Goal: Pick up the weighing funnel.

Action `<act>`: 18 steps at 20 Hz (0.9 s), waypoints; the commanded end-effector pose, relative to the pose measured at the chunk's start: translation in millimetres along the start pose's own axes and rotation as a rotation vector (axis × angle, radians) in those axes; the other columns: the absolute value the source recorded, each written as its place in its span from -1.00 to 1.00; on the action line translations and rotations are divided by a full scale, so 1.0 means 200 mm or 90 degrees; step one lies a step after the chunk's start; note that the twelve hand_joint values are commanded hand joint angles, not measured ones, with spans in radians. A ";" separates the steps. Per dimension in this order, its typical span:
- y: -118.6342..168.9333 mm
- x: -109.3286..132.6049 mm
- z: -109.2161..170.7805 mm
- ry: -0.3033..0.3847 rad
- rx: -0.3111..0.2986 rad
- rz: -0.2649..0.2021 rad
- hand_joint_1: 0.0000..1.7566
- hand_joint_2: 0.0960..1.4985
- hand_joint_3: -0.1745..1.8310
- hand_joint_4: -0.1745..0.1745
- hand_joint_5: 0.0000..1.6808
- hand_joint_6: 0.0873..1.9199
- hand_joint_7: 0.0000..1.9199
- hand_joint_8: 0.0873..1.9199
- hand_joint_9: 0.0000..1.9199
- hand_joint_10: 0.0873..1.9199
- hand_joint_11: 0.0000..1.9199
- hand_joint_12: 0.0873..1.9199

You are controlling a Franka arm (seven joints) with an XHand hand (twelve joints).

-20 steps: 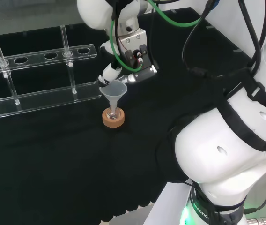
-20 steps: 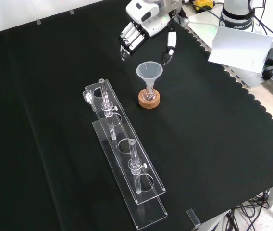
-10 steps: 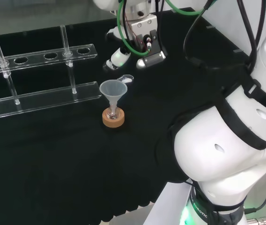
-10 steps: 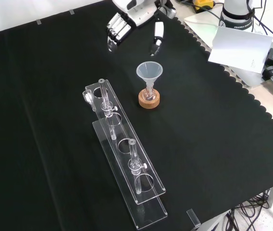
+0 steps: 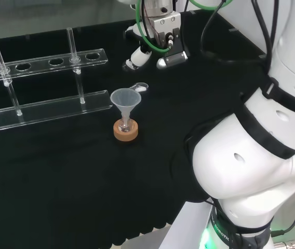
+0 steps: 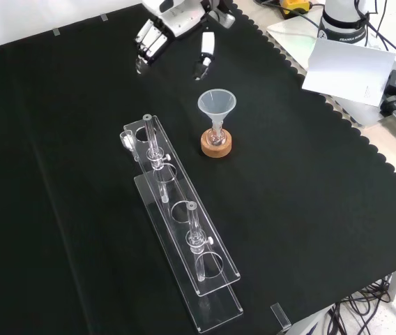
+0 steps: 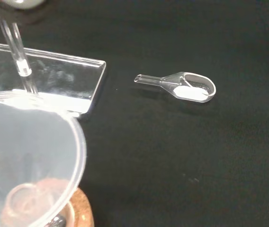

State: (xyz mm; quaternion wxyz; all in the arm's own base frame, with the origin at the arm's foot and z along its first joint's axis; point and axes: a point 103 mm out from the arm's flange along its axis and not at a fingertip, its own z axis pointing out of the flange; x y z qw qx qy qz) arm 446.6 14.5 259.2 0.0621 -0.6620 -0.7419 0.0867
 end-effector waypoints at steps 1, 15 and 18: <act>0.22 -0.13 0.11 0.036 0.004 -0.009 -0.11 -0.16 -0.45 -0.33 -0.47 -1.00 -0.67 -0.32 -0.43 -0.41 -0.57 0.35; 0.54 -0.22 0.43 0.016 0.068 -0.003 -0.05 -0.19 -0.39 -0.28 -0.37 -1.00 -0.63 -0.34 -0.37 -0.45 -0.54 0.33; 0.58 -0.21 0.48 0.014 0.078 -0.004 -0.04 -0.20 -0.39 -0.25 -0.35 -1.00 -0.62 -0.33 -0.37 -0.45 -0.53 0.33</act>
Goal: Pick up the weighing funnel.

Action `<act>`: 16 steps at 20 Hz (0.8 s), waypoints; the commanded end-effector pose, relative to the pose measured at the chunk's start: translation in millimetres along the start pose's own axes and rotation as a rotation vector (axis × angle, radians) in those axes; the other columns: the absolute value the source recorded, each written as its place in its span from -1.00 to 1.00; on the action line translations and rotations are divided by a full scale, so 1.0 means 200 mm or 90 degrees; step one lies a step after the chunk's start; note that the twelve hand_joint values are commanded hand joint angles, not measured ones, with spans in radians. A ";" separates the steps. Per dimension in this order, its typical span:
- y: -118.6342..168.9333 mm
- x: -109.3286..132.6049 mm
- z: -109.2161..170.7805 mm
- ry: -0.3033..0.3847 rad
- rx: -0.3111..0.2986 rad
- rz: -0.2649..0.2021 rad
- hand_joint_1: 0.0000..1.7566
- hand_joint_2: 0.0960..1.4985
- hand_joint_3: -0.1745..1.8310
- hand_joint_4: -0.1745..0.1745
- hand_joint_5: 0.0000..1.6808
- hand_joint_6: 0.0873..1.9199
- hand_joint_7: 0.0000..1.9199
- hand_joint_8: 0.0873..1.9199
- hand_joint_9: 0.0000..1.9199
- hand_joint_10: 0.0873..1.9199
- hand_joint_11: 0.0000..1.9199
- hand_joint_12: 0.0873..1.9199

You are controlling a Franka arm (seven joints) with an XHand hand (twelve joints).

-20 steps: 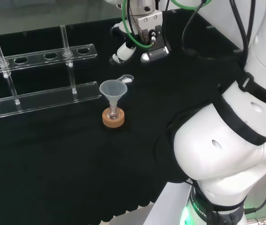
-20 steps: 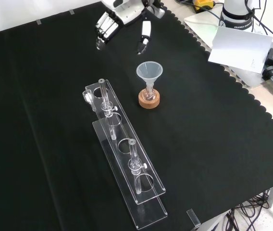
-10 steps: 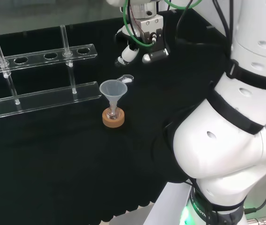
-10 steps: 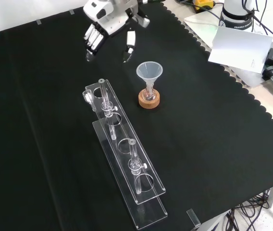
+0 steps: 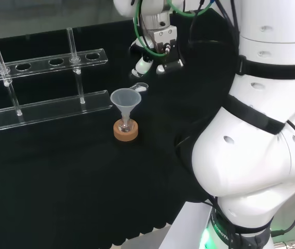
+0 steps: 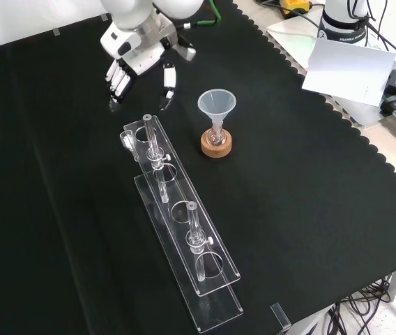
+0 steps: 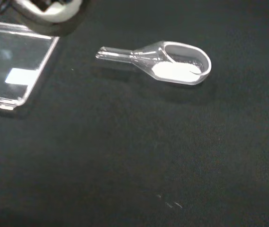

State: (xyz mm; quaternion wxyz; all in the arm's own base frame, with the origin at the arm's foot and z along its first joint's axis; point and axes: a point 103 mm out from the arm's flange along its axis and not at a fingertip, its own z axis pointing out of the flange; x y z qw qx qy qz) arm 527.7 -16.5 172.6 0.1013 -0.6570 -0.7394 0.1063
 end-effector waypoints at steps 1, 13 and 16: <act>0.13 -0.02 0.13 -0.009 0.027 0.004 -0.03 -0.20 -0.38 -0.24 -0.34 -1.00 -0.61 -0.33 -0.36 -0.45 -0.53 0.33; 0.18 -0.05 0.25 -0.022 0.025 0.008 0.03 -0.28 -0.31 -0.18 -0.25 -0.94 -0.54 -0.34 -0.30 -0.48 -0.49 0.30; 0.20 -0.07 0.28 -0.022 0.033 0.015 0.03 -0.28 -0.30 -0.17 -0.23 -0.92 -0.53 -0.34 -0.29 -0.48 -0.48 0.30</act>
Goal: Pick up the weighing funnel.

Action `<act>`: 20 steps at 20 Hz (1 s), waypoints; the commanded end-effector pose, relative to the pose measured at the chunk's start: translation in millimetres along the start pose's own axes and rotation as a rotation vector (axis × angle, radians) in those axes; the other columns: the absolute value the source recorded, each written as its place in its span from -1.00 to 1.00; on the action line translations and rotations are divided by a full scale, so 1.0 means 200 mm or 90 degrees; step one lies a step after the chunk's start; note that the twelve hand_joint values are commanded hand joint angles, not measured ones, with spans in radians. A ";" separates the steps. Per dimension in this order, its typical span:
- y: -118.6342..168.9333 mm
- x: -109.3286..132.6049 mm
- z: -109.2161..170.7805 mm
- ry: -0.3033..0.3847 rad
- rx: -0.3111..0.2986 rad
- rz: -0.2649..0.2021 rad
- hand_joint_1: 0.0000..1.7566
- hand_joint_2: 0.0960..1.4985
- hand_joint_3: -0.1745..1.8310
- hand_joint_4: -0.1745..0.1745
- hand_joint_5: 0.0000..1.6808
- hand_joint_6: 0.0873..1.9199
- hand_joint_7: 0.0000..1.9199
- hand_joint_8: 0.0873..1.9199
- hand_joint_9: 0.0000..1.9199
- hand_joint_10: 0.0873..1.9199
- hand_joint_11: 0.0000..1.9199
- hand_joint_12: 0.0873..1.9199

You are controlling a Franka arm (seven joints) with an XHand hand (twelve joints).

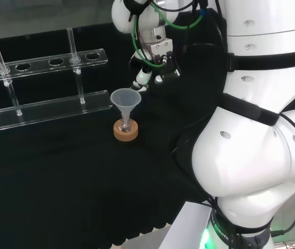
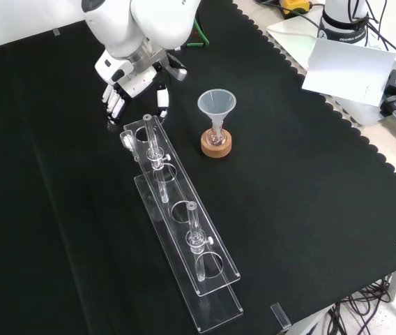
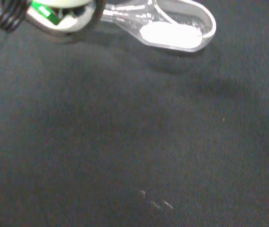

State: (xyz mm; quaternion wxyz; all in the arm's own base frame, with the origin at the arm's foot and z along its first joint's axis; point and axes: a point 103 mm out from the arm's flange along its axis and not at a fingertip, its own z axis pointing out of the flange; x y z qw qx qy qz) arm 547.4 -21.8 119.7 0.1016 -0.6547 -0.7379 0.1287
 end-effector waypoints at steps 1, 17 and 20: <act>0.04 -0.03 0.06 -0.004 0.014 0.015 0.03 -0.29 -0.28 -0.16 -0.23 -0.90 -0.52 -0.34 -0.29 -0.49 -0.48 0.29; 0.11 -0.02 0.14 0.004 0.023 0.020 0.03 -0.31 -0.24 -0.13 -0.28 -0.48 -0.48 -0.34 -0.24 -0.51 -0.45 0.29; 0.13 -0.07 0.16 -0.002 0.026 0.022 0.03 -0.31 -0.24 -0.11 -0.27 -0.43 -0.48 -0.34 -0.23 -0.51 -0.45 0.28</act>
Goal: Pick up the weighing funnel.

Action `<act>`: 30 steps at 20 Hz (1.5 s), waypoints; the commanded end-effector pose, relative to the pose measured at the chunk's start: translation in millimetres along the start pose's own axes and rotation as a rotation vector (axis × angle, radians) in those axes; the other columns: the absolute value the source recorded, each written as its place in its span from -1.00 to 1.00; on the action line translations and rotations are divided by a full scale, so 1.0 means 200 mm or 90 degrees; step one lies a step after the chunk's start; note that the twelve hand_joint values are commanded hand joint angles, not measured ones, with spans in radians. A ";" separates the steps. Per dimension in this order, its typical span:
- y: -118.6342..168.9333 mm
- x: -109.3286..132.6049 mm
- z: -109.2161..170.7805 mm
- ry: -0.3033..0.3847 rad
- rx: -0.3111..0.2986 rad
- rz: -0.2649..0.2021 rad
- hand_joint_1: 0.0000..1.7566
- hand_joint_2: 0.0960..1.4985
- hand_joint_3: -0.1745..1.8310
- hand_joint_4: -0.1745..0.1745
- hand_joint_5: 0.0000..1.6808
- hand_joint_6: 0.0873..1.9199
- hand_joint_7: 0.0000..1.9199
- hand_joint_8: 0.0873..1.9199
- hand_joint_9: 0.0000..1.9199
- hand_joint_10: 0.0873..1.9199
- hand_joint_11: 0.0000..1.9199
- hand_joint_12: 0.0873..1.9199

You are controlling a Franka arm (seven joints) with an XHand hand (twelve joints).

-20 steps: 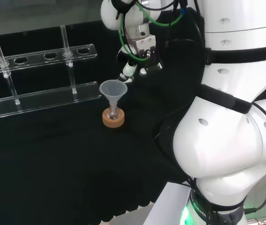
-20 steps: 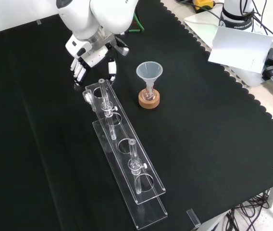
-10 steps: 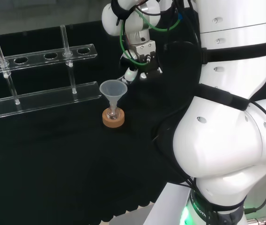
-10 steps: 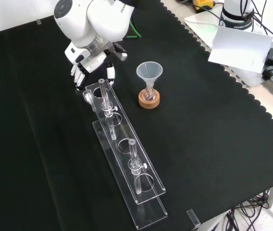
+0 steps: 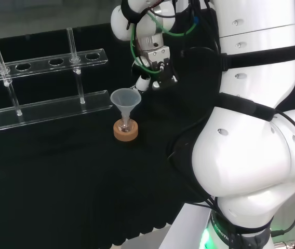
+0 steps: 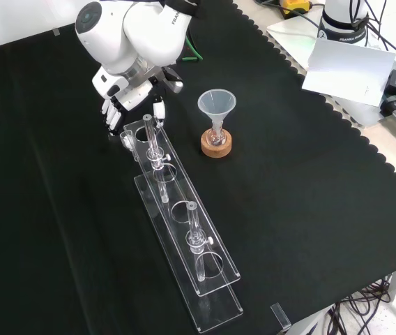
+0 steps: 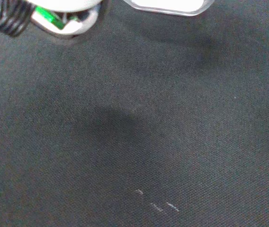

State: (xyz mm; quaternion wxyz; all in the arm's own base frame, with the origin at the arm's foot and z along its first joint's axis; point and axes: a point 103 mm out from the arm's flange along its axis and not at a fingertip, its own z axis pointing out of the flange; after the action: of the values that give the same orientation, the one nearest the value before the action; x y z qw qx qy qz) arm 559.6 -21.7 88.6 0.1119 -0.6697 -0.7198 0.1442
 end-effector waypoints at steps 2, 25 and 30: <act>0.04 -0.07 0.04 -0.010 0.003 -0.004 0.03 -0.31 -0.23 -0.11 -0.27 -0.42 -0.47 -0.34 -0.23 -0.51 -0.45 0.28; 0.09 0.02 0.05 -0.023 0.025 0.007 0.04 -0.29 -0.23 -0.06 -0.25 -0.32 -0.45 -0.33 -0.22 -0.51 -0.44 0.28; 0.09 0.02 0.06 -0.030 0.030 0.014 0.04 -0.29 -0.23 -0.05 -0.24 -0.32 -0.45 -0.33 -0.22 -0.51 -0.44 0.28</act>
State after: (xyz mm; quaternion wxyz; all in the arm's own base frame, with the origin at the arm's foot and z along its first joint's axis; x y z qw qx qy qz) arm 574.5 -17.4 73.4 0.1099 -0.6675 -0.7167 0.1693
